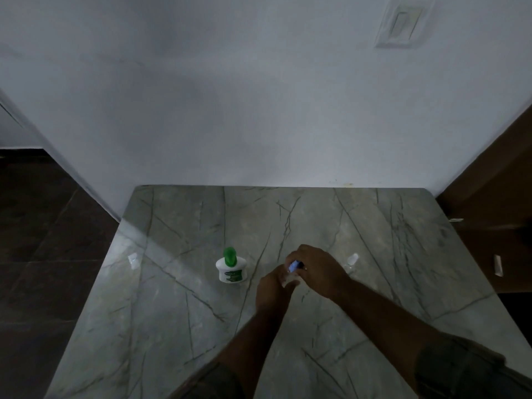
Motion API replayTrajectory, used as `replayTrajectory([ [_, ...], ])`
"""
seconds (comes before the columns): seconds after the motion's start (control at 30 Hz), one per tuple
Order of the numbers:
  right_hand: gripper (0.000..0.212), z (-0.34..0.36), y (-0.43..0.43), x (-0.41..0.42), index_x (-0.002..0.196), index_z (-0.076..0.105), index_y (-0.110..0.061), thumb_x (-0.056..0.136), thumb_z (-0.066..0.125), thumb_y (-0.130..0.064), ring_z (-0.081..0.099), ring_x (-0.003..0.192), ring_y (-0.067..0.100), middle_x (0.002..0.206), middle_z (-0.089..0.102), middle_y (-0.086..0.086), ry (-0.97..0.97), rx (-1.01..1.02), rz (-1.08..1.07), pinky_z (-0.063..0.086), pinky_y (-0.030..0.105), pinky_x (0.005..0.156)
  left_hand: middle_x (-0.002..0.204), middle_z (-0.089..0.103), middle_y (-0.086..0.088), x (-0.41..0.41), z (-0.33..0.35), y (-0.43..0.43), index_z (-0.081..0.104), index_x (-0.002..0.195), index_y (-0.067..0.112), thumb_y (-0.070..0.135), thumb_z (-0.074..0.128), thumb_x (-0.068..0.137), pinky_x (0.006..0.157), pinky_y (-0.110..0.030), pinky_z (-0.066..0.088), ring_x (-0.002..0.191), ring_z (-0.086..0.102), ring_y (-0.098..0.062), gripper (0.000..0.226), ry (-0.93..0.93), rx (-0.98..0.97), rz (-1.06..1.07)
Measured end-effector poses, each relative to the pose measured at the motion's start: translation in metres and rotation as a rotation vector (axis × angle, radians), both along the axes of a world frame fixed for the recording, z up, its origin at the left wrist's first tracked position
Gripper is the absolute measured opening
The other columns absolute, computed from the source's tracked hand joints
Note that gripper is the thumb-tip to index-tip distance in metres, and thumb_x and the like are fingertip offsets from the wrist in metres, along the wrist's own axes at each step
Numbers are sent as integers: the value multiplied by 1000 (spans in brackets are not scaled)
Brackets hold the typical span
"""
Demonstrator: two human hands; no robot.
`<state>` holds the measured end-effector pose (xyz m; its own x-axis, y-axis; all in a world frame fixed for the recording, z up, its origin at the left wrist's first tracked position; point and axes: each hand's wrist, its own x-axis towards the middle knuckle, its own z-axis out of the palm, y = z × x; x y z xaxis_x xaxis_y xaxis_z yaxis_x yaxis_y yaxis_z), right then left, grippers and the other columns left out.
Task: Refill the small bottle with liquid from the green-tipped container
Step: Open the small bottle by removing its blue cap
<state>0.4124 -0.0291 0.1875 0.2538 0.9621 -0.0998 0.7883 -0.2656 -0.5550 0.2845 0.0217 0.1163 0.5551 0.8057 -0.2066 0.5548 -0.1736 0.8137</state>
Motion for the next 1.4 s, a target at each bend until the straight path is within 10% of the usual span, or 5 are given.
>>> replayTrajectory([
  [0.2, 49, 12, 5, 1, 116, 58, -33, 79, 55, -66, 64, 89, 7, 107, 64, -13, -129, -58, -167, 54, 28, 78, 106, 71, 7, -2, 1, 1, 66, 113, 24, 27, 73, 86, 89, -30, 56, 96, 66, -6, 28, -33, 37, 25],
  [0.43, 15, 9, 12, 0, 97, 70, -22, 86, 60, -22, 62, 93, 14, 103, 62, -4, -179, -79, 77, 48, 22, 82, 101, 71, 9, -2, -1, -1, 67, 108, 25, 26, 70, 88, 89, -31, 56, 92, 66, -4, 21, -11, 30, 48],
  [0.63, 44, 10, 12, -9, 114, 56, -28, 82, 58, -58, 61, 89, 9, 102, 62, -10, -184, -35, -118, 53, 29, 77, 107, 70, 12, -3, -3, -4, 64, 115, 29, 28, 72, 86, 88, -27, 57, 96, 65, -1, 30, -26, 44, 64],
  [1.13, 51, 23, 9, -16, 130, 51, -36, 83, 61, -52, 64, 98, 13, 112, 61, -8, -183, -89, -129, 54, 32, 85, 105, 71, 10, -2, 1, -5, 65, 113, 29, 29, 72, 85, 86, -24, 55, 94, 64, 0, 29, -12, 77, 75],
  [1.4, 11, 23, 9, -10, 90, 67, -29, 83, 59, -28, 63, 81, 15, 91, 64, -5, -265, -62, -86, 50, 28, 69, 109, 69, 9, -5, -1, -7, 62, 115, 29, 32, 71, 86, 90, -27, 54, 97, 63, -3, 31, 49, 71, 70],
])
